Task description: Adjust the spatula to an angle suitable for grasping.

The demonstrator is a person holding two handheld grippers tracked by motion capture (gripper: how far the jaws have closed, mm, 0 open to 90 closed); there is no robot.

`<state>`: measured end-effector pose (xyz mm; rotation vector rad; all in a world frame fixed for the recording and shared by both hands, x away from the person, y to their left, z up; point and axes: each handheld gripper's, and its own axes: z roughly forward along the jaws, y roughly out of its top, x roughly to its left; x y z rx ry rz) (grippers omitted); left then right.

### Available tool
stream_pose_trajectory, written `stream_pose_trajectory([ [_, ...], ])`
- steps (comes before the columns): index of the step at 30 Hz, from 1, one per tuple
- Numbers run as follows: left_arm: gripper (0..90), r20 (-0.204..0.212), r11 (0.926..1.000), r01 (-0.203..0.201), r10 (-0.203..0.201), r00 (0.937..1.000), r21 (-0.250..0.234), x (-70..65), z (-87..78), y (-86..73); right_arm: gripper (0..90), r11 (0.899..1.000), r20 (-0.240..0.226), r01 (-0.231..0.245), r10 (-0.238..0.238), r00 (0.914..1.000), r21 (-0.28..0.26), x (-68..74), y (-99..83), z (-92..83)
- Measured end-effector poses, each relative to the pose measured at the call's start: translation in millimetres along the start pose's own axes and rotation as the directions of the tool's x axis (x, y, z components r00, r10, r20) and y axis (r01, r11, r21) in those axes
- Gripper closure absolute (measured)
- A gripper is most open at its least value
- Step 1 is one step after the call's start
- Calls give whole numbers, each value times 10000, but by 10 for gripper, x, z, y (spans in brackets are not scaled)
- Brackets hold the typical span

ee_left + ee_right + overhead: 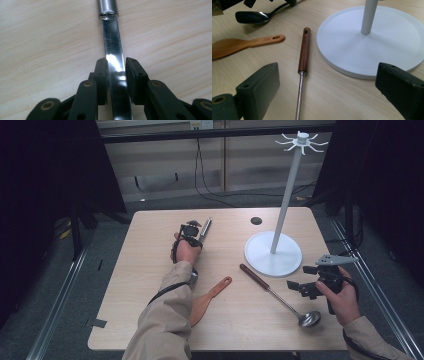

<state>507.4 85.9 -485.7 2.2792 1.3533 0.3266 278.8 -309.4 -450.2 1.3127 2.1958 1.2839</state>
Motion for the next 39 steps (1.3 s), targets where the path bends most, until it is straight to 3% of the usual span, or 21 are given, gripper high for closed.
stream_pose_trajectory([
  [2,739,38,9999,-104,104,9999,-65,3,-7,-14,48,10000,-8,50,-50,10000,-20,4,2,-6],
  [4,748,-60,9984,-547,546,9985,-112,-4,-38,-36,48,10000,-11,77,-77,10000,-38,3,2,-8],
  [8,749,175,9986,-85,94,9998,-523,34,-155,-73,49,10000,-63,17,-17,10000,19,8,0,-4],
  [14,751,518,9917,-42,109,9986,-1284,73,-396,-166,49,9997,-165,224,-224,9996,-22,44,17,16],
  [21,752,569,9828,2,104,9983,-1848,125,-641,-259,50,9996,-266,242,-245,9993,-113,87,37,26],
  [27,752,600,9708,-10,158,9981,-2400,170,-834,-307,50,9991,-273,374,-379,9989,-185,117,44,30],
  [28,752,645,9649,162,8,9979,-2622,155,-858,-312,50,9990,-285,381,-387,9988,-215,123,46,34],
  [31,752,832,9551,169,81,9965,-2959,136,-938,-323,49,9988,-280,380,-389,9989,-321,136,52,42],
  [33,752,962,9431,296,25,9954,-3312,100,-1006,-336,46,9986,-334,373,-385,9987,-369,154,59,54],
  [34,752,987,9439,118,221,9949,-3301,104,-1036,-341,45,9982,-361,424,-439,9984,-415,163,63,63],
  [39,752,1288,9215,186,342,9911,-3879,1,-1190,-385,48,9968,-351,382,-407,9986,-697,274,113,133],
])
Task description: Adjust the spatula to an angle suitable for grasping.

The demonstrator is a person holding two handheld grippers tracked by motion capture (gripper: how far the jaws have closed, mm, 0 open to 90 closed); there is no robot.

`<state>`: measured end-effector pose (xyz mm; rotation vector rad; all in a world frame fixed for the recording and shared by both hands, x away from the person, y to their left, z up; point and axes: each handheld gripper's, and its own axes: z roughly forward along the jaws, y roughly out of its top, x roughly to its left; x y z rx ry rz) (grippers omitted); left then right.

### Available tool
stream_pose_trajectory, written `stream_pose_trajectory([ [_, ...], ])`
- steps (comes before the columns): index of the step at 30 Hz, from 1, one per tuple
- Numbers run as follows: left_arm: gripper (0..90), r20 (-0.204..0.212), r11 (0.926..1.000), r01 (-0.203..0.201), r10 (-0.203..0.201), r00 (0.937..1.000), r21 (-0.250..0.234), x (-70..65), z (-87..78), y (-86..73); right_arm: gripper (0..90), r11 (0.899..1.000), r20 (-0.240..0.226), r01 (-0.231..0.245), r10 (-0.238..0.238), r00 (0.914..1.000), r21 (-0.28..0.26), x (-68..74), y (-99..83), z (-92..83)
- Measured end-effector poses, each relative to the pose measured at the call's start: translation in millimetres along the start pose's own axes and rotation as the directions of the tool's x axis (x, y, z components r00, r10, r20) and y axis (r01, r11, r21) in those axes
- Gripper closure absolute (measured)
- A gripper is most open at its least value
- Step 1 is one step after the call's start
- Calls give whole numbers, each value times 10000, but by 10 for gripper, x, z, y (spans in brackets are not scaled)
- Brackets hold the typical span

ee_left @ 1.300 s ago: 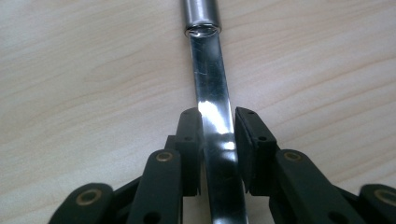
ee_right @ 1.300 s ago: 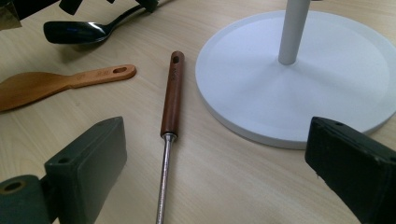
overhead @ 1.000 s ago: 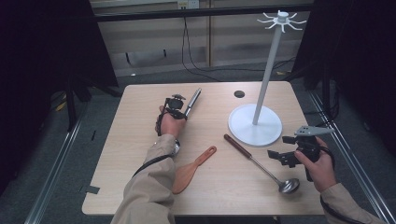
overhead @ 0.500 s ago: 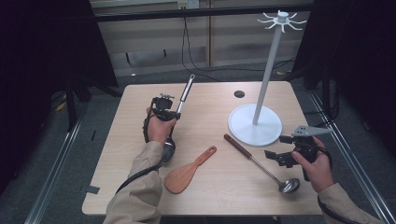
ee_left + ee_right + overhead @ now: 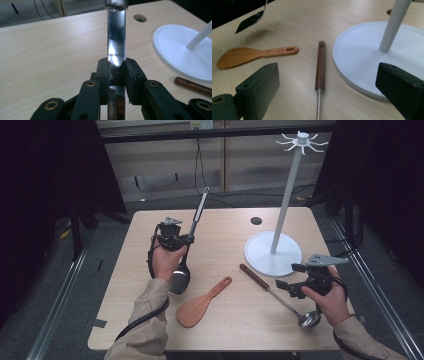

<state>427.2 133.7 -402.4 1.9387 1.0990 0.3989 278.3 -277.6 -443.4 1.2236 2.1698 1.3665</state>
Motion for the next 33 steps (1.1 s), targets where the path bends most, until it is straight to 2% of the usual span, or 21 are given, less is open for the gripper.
stream_pose_trajectory([
  [2,751,110,9997,64,-62,9999,-228,-65,-55,5,62,9997,76,-30,32,10000,-232,76,47,41],
  [3,752,149,9997,-203,206,9997,-161,-80,-94,10,72,9992,65,-37,40,10000,-404,102,64,51],
  [4,751,226,9994,-232,237,9995,-252,-113,-128,10,78,9981,18,-123,125,9999,-611,138,89,66],
  [9,752,570,9978,-174,210,9982,-639,-251,-232,-4,120,9882,-357,-663,619,9974,-1384,280,198,134],
  [12,751,737,9964,-205,267,9969,-827,-329,-262,0,140,9842,-632,-834,743,9952,-1560,359,261,176],
  [17,751,938,9945,-323,418,9947,-1001,-503,-281,14,195,9842,-855,-809,680,9940,-1574,506,362,284],
  [22,751,1228,9925,-349,493,9912,-1167,-685,-271,13,272,9841,-1160,-1000,833,9897,-1469,658,438,445],
  [24,751,1331,9919,-357,521,9897,-1223,-742,-263,14,341,9839,-1200,-1051,880,9889,-1447,720,458,500],
  [26,751,1406,9914,-365,542,9886,-1254,-795,-257,17,361,9817,-1207,-1170,993,9877,-1502,773,476,542],
  [28,751,1481,9908,-337,531,9875,-1308,-855,-248,20,445,9806,-1343,-1287,1090,9849,-1479,835,500,600],
  [30,751,1550,9901,-316,529,9865,-1366,-902,-238,24,480,9787,-1480,-1436,1218,9815,-1467,891,521,652],
  [32,751,1626,9899,-317,542,9852,-1383,-954,-229,28,571,9773,-1581,-1558,1328,9785,-1433,939,540,701],
  [33,750,1632,9896,-320,550,9851,-1402,-981,-227,29,574,9768,-1622,-1595,1358,9774,-1432,954,547,720],
])
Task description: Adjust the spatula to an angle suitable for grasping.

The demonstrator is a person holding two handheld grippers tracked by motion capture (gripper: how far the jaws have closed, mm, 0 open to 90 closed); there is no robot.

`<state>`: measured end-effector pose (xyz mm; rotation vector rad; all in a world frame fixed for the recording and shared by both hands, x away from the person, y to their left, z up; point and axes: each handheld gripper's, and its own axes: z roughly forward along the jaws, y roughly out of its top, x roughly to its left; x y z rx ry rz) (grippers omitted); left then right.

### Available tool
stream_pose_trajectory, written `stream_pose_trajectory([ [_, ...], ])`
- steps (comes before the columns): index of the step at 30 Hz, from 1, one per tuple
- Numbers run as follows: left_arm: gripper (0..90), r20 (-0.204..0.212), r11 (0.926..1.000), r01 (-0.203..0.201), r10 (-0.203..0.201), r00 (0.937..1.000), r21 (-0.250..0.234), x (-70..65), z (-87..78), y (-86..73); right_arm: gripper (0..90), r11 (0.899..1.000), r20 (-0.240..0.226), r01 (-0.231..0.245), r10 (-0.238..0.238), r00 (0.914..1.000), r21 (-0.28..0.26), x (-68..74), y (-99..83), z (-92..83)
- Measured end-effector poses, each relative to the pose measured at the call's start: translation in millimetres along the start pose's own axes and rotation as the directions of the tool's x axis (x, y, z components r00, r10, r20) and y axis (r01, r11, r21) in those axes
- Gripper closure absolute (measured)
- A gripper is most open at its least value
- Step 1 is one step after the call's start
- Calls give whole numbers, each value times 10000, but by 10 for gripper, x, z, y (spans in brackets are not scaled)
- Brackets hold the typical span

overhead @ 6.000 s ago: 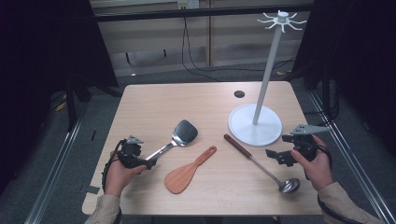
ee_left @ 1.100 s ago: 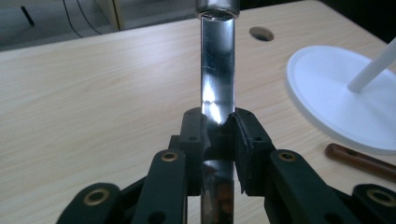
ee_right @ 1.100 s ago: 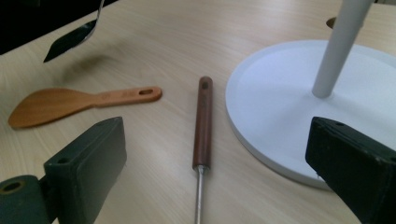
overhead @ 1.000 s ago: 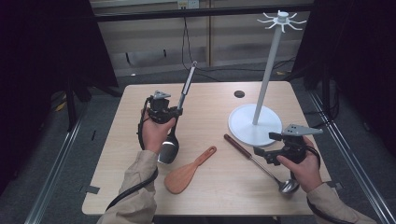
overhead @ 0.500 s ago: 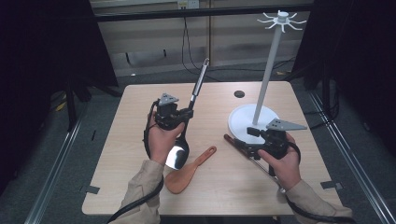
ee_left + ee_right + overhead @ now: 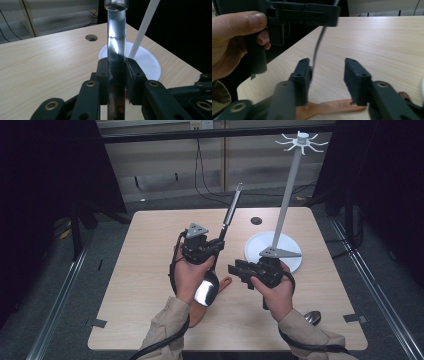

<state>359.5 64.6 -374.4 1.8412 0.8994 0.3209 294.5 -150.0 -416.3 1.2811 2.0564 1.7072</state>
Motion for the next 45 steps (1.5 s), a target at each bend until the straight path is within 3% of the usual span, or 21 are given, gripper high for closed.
stream_pose_trajectory([
  [8,750,321,9997,-210,214,9993,-129,-180,31,36,670,9986,238,-517,520,9984,-95,43,55,132],
  [14,750,628,9998,-68,80,9980,-203,-266,60,28,777,9975,188,-670,674,9975,-212,2,47,206],
  [17,750,646,9998,-66,77,9979,-162,-268,67,13,855,9973,49,-725,726,9973,-138,-17,32,222],
  [22,742,1074,9999,40,-25,9942,-137,-232,60,6,884,9919,-176,-1265,1263,9918,-119,-83,16,191],
  [24,732,1170,9996,153,-124,9931,-235,-223,51,6,885,9952,-94,-974,973,9952,-57,-86,16,173],
  [28,650,1279,9977,308,-228,9915,-609,-184,-6,20,885,9900,-379,-1410,1408,9893,-24,-144,6,130],
  [29,629,1133,9978,214,-142,9935,-625,-179,-24,23,885,9893,-350,-1458,1456,9887,-23,-155,5,107],
  [31,613,1232,9971,313,-226,9921,-694,-144,-58,19,885,9912,-250,-1324,1322,9909,-49,-186,4,69],
  [38,516,546,9989,373,-357,9979,-289,55,-65,-135,885,9939,-480,-1096,1089,9929,-122,-314,27,-120],
  [45,405,-59,9988,481,-482,9988,-109,186,-40,-311,885,9971,-802,-716,694,9944,-249,-372,56,-250],
])
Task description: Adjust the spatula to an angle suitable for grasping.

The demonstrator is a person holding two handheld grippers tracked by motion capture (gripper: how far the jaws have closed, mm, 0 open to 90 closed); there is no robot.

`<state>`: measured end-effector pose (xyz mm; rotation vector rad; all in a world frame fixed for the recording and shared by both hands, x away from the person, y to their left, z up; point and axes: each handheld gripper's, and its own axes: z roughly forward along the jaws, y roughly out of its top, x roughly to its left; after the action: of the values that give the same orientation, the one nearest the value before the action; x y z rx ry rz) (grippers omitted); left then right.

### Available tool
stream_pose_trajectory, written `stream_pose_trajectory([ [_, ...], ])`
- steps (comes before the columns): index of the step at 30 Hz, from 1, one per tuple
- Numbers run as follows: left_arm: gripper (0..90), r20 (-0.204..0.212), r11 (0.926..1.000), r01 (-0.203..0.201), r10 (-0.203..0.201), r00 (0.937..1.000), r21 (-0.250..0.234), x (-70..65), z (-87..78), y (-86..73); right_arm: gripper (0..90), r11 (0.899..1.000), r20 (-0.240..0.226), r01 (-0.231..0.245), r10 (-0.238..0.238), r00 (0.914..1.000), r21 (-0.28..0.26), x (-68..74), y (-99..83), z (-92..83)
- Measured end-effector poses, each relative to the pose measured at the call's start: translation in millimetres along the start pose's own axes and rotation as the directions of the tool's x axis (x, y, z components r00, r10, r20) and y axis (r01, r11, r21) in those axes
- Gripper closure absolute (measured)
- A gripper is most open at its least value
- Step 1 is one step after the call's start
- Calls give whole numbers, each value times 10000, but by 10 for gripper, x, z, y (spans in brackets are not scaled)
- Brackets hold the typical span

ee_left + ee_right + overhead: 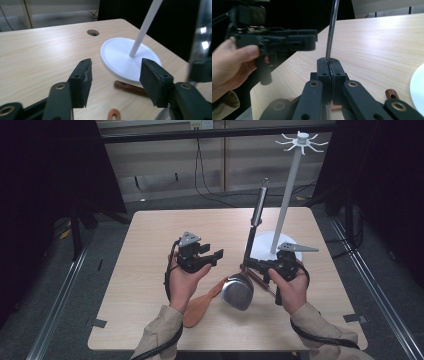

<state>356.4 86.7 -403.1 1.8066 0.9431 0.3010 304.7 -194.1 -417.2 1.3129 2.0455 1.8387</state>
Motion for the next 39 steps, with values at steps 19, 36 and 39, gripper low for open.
stream_pose_trajectory([
  [19,210,-839,9941,294,-206,9963,1042,247,22,-388,885,9944,-368,981,-996,9944,-387,-67,112,-241],
  [36,169,-810,9861,316,-186,9965,1631,258,98,-492,885,9824,-123,1582,-1601,9870,-989,-135,357,-490],
  [39,168,-778,9855,296,-167,9968,1671,257,109,-501,885,9807,-90,1641,-1660,9861,-1063,-130,397,-523],
])
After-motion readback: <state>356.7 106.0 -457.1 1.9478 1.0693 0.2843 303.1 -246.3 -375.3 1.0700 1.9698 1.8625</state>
